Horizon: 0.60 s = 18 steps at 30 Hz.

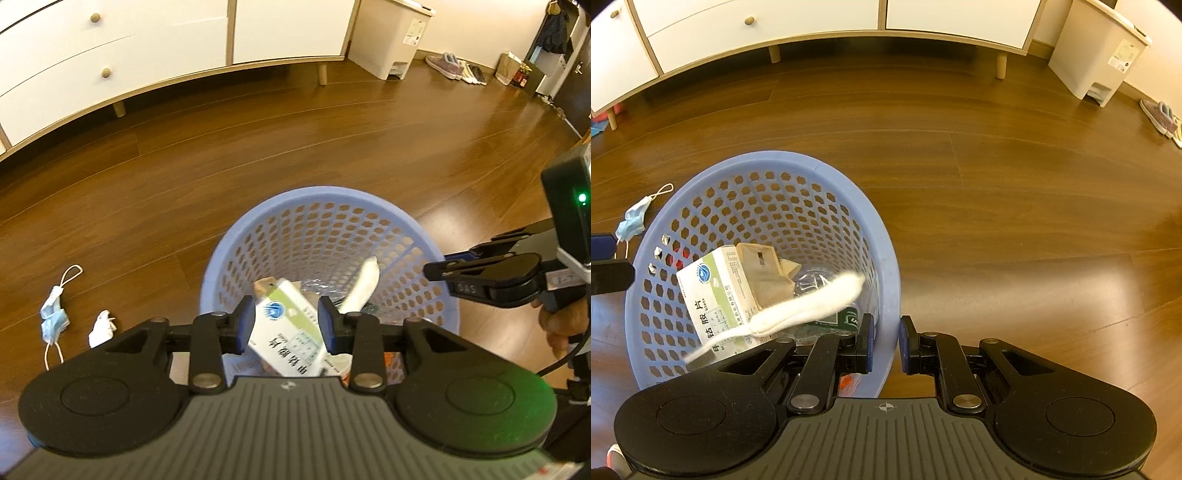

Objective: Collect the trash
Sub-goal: 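Carry the white brush over the wastebasket and open the left tool, then move the left tool back down to the red bottle cap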

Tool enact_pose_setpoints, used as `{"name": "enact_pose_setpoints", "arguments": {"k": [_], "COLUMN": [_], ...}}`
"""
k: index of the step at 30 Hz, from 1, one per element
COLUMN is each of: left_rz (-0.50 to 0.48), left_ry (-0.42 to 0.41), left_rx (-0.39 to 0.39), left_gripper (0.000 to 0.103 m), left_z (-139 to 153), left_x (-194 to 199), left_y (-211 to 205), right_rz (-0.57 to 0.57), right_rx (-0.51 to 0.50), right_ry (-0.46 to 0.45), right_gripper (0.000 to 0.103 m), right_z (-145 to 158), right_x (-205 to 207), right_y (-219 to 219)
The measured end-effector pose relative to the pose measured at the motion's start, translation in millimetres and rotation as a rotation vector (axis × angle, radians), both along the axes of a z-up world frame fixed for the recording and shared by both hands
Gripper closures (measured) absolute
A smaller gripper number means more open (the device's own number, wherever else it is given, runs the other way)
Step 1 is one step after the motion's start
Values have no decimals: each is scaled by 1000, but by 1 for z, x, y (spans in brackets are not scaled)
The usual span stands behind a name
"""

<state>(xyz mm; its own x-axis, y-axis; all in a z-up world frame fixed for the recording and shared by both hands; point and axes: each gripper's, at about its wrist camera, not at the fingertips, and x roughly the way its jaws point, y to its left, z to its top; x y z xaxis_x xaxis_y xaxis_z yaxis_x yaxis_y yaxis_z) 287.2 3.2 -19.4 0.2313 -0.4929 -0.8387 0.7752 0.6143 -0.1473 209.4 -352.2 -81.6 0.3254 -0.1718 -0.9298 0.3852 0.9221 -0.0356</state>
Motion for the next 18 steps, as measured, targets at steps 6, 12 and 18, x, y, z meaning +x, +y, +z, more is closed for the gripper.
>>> {"name": "enact_pose_setpoints", "arguments": {"k": [6,12,18], "left_rz": [28,83,160], "left_ry": [-51,-90,-147], "left_rx": [34,70,135], "left_gripper": [72,72,72], "left_z": [-1,-7,-26], "left_x": [8,23,47], "left_y": [14,38,77], "right_rz": [2,-1,-45], "right_rx": [1,-1,1], "right_ry": [-1,-1,-7], "right_gripper": [93,93,94], "right_z": [1,0,4], "right_x": [2,1,1], "right_y": [1,1,-8]}}
